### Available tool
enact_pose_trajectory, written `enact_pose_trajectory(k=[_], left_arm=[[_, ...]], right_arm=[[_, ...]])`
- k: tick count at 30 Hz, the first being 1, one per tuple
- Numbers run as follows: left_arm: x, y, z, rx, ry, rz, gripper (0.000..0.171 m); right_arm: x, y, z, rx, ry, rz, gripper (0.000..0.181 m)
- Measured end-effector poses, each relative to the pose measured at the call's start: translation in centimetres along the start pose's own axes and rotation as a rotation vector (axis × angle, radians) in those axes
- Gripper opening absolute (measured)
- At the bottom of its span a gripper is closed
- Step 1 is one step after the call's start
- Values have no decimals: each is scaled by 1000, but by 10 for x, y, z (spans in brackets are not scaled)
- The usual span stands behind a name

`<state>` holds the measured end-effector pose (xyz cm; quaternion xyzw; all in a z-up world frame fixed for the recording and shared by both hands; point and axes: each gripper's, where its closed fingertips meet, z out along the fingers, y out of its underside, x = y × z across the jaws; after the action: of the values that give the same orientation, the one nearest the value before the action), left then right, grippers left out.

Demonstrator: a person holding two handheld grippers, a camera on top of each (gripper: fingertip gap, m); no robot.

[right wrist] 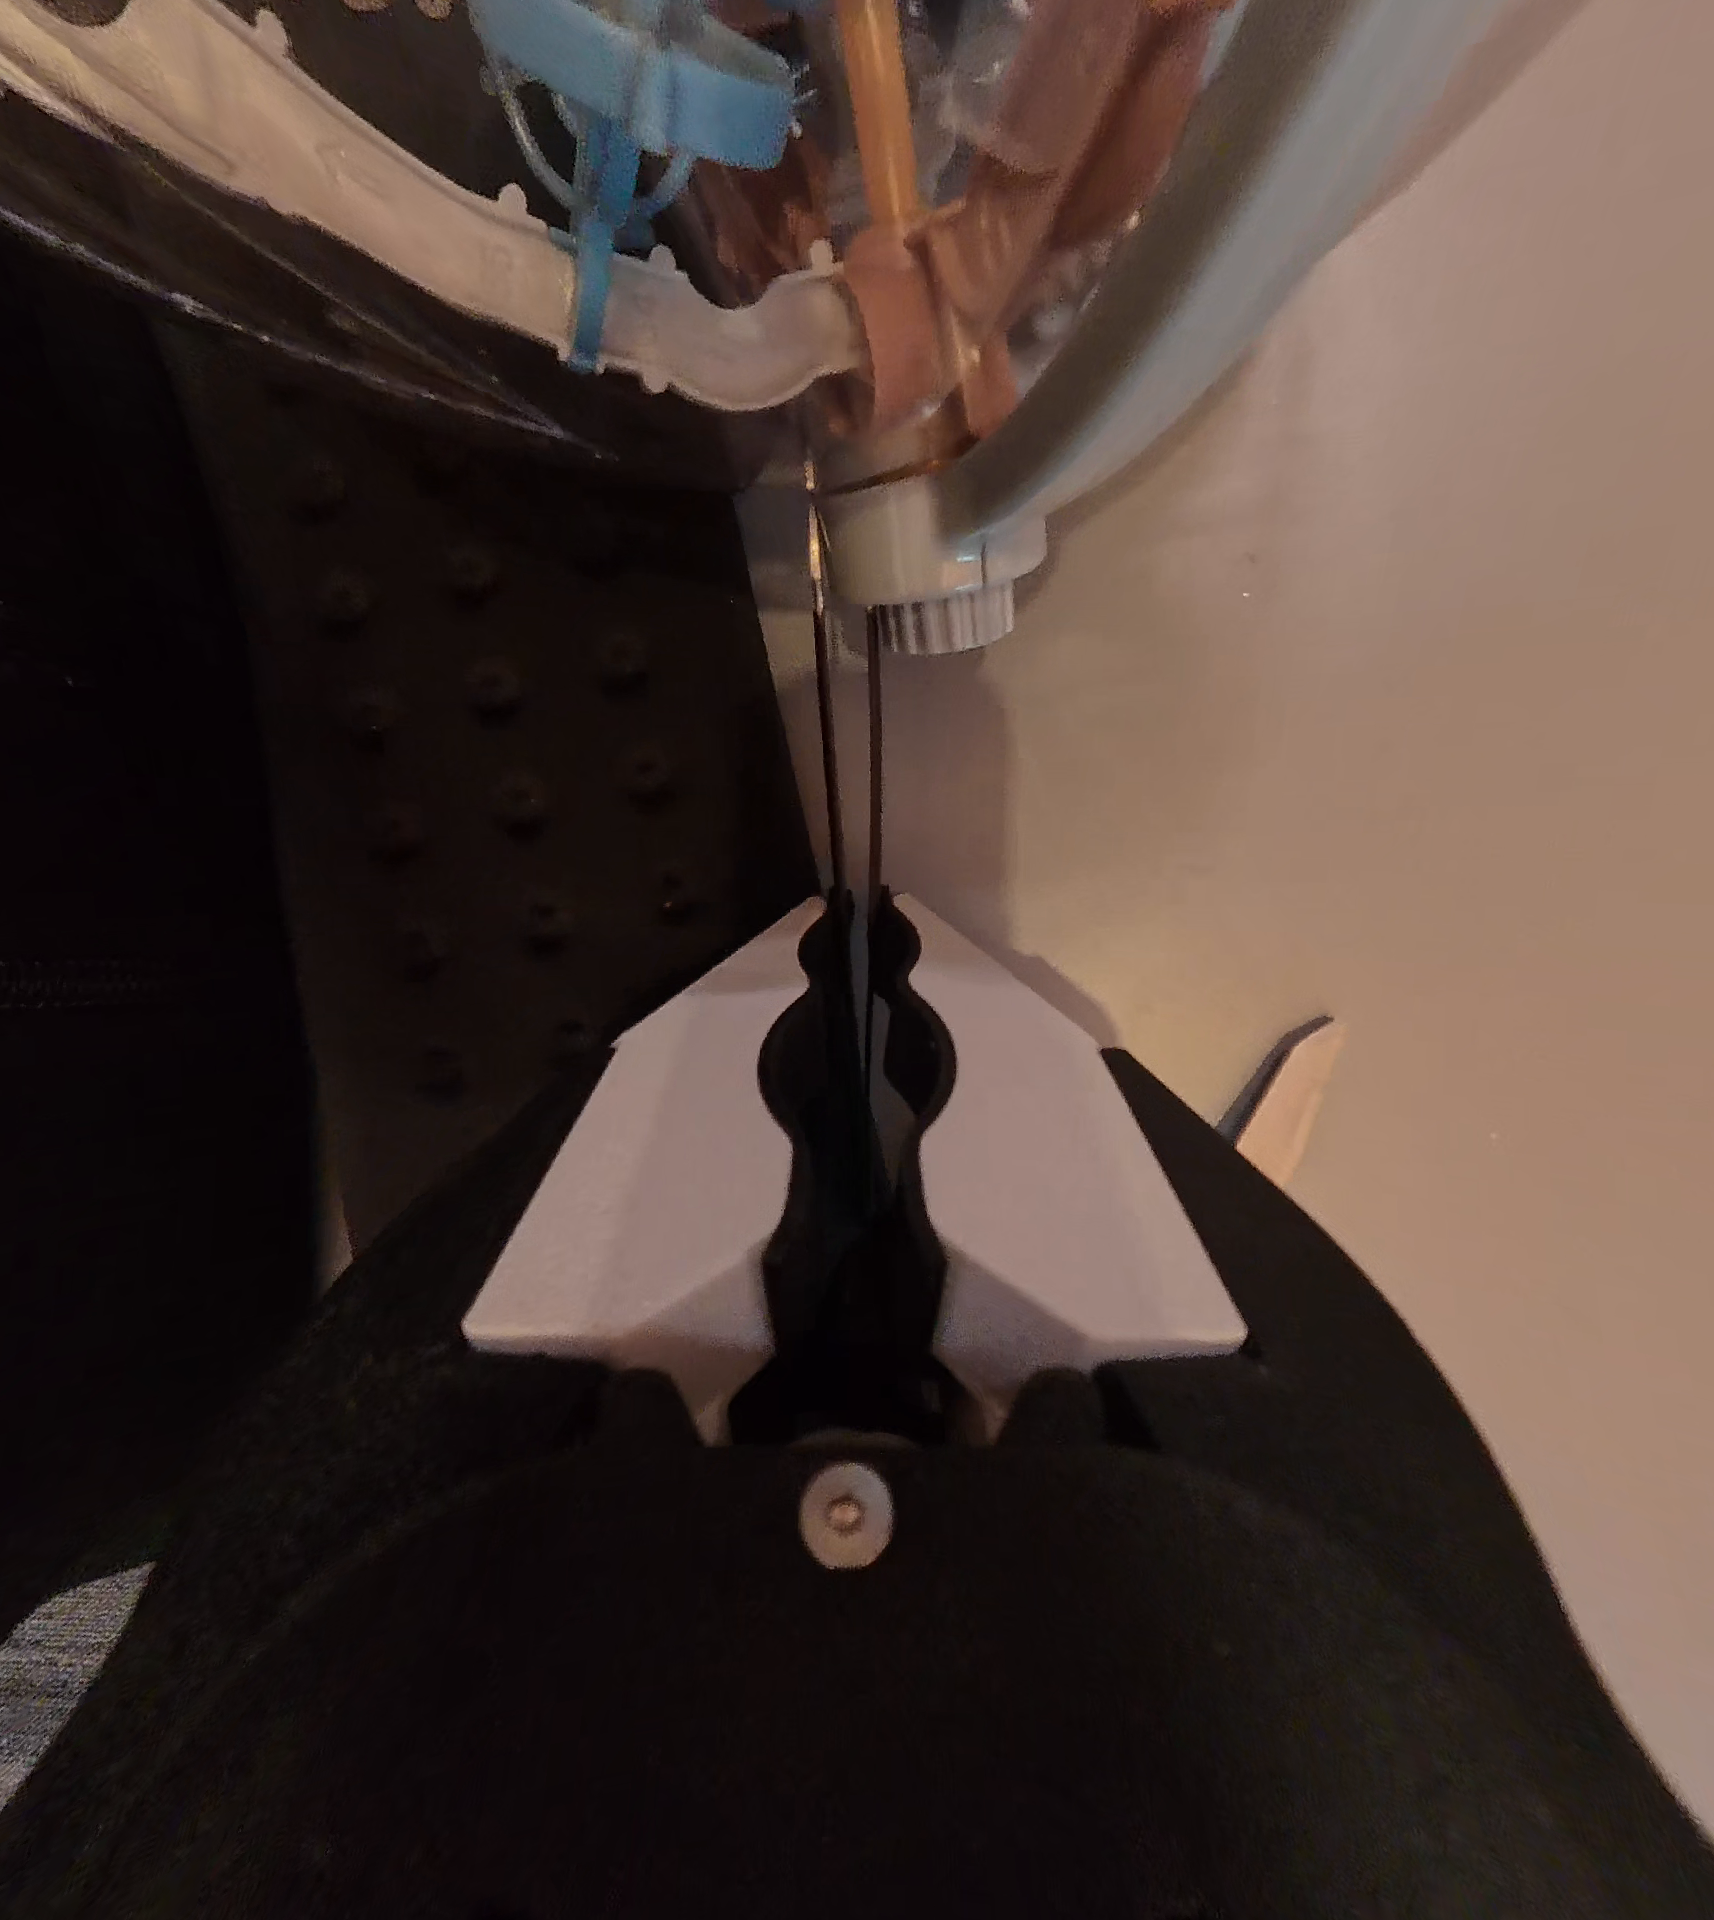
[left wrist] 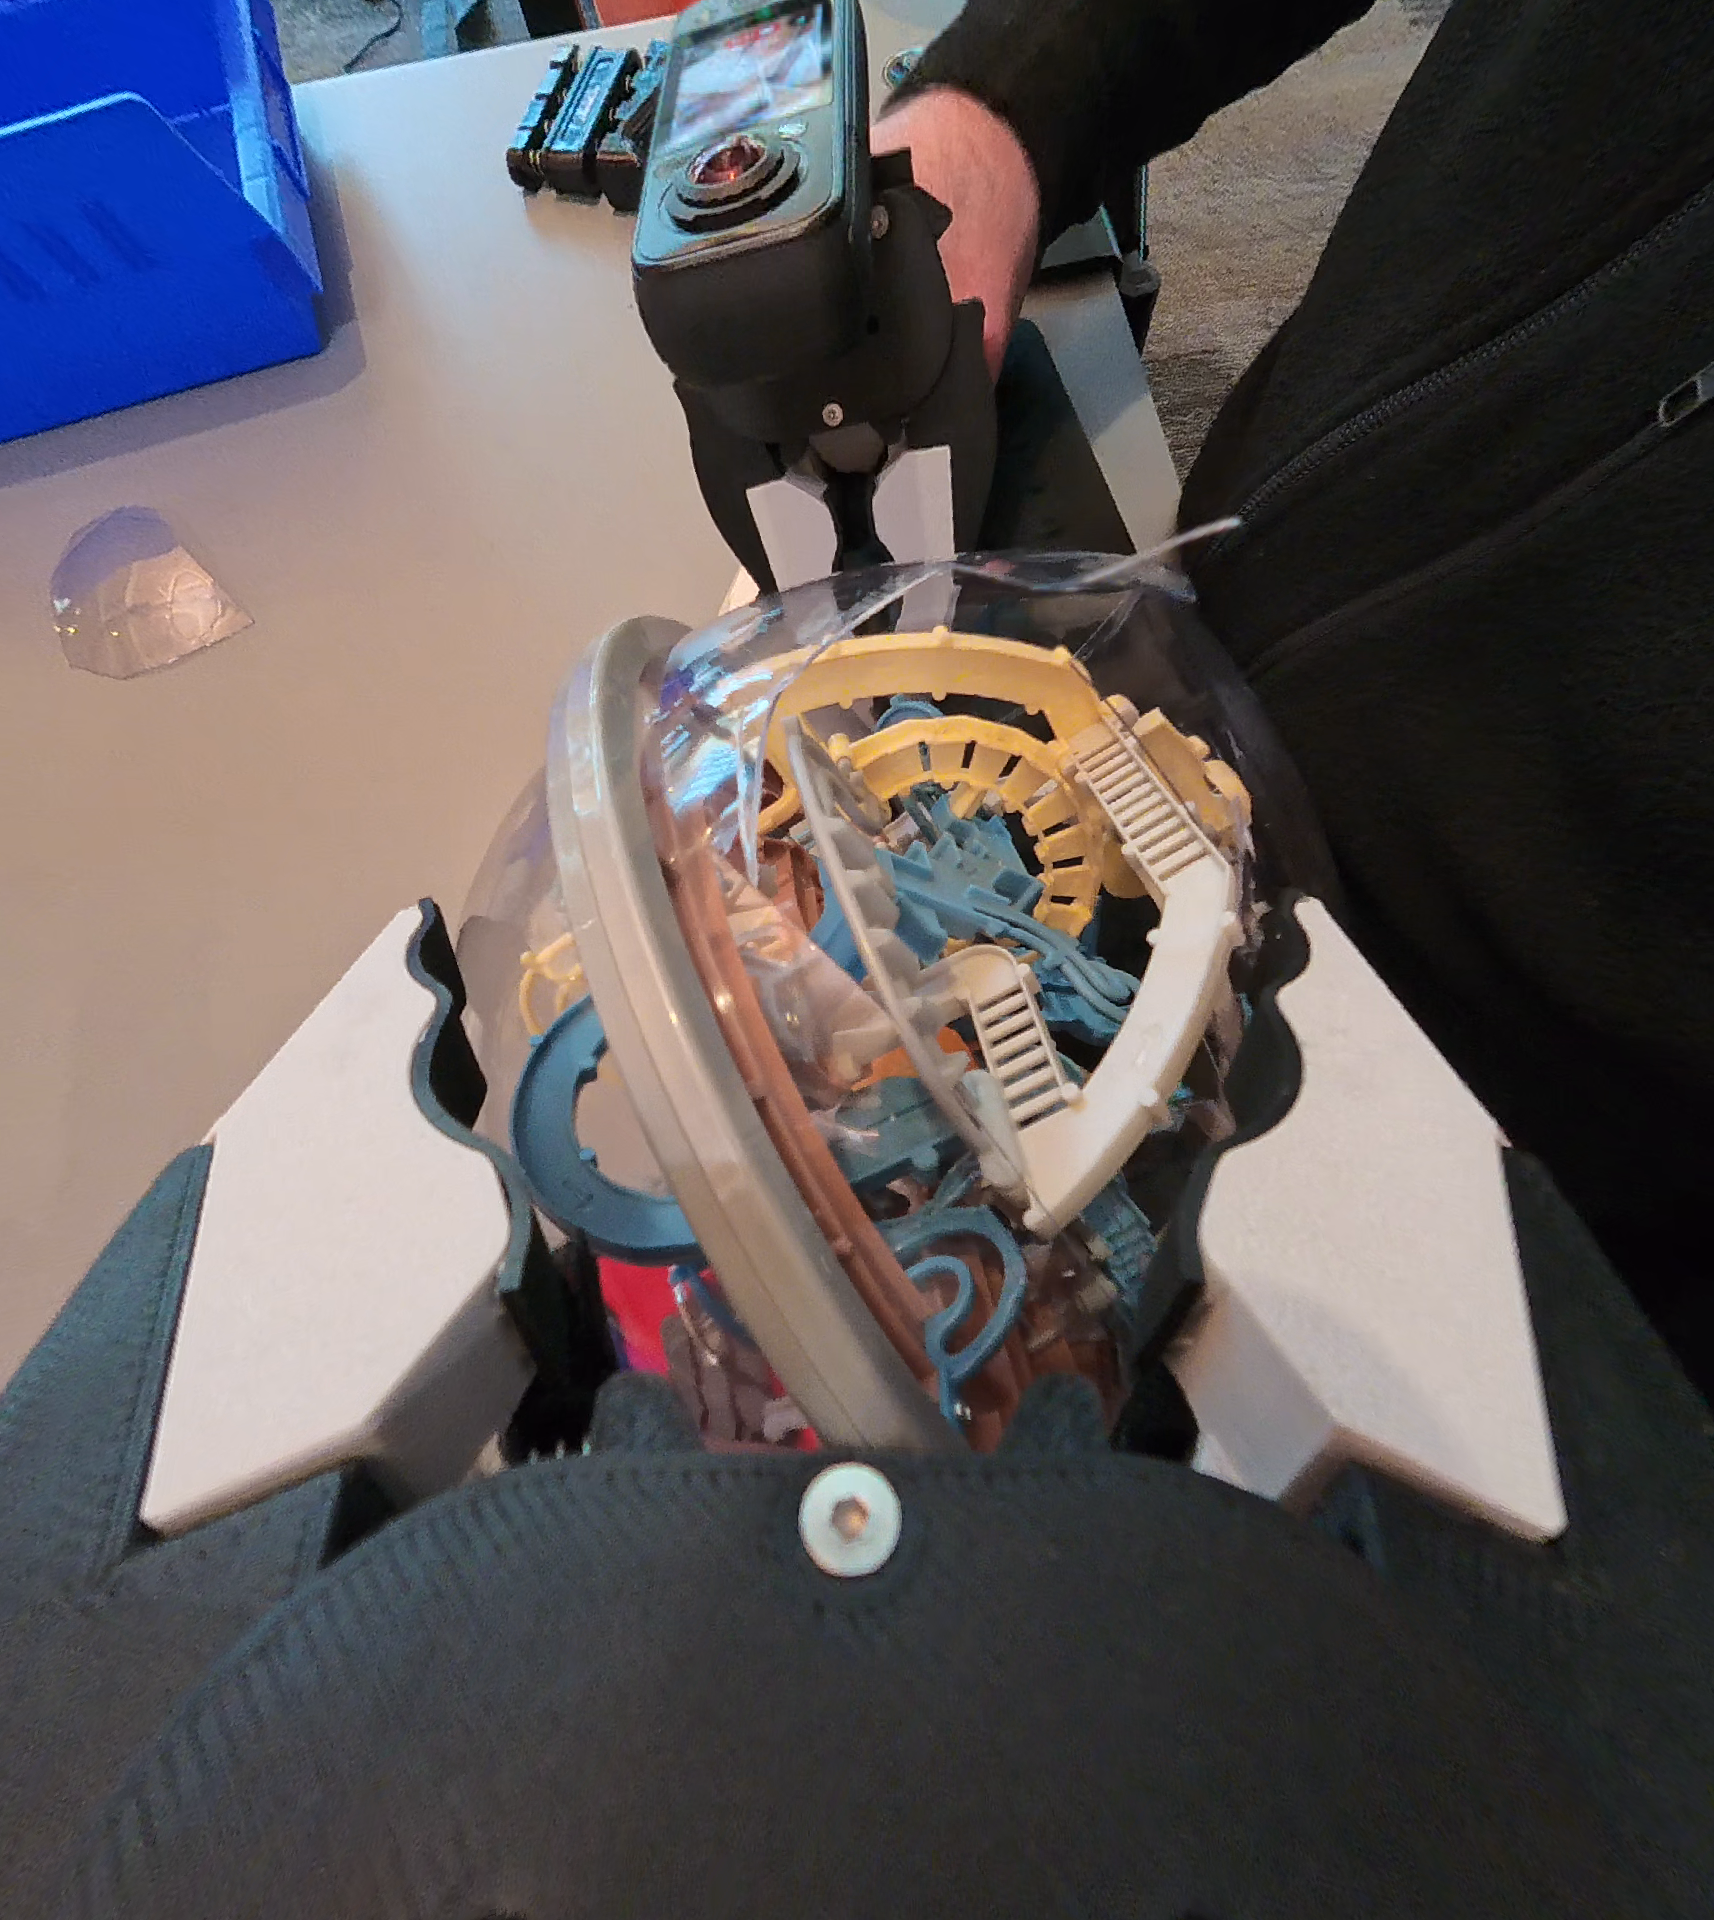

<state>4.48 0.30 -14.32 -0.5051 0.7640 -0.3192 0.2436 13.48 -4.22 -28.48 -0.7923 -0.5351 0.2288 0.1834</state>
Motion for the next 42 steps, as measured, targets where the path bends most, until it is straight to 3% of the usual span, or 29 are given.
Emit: enact_pose_trajectory(k=[25,29,34,39,42], left_arm=[[3,4,-14,39,3,-18,137],[4,5,-19,62,-14,-19,136],[5,7,-25,104,-26,-26,136],[5,8,-27,133,-19,-27,136],[5,10,-32,197,-17,-36,135]], right_arm=[[-3,-22,15,55,-69,-99,0],[-4,-26,10,90,-70,-81,10],[1,-23,-10,92,-70,-37,46],[10,-3,-33,87,-63,26,37],[8,12,-37,81,-69,47,23]])
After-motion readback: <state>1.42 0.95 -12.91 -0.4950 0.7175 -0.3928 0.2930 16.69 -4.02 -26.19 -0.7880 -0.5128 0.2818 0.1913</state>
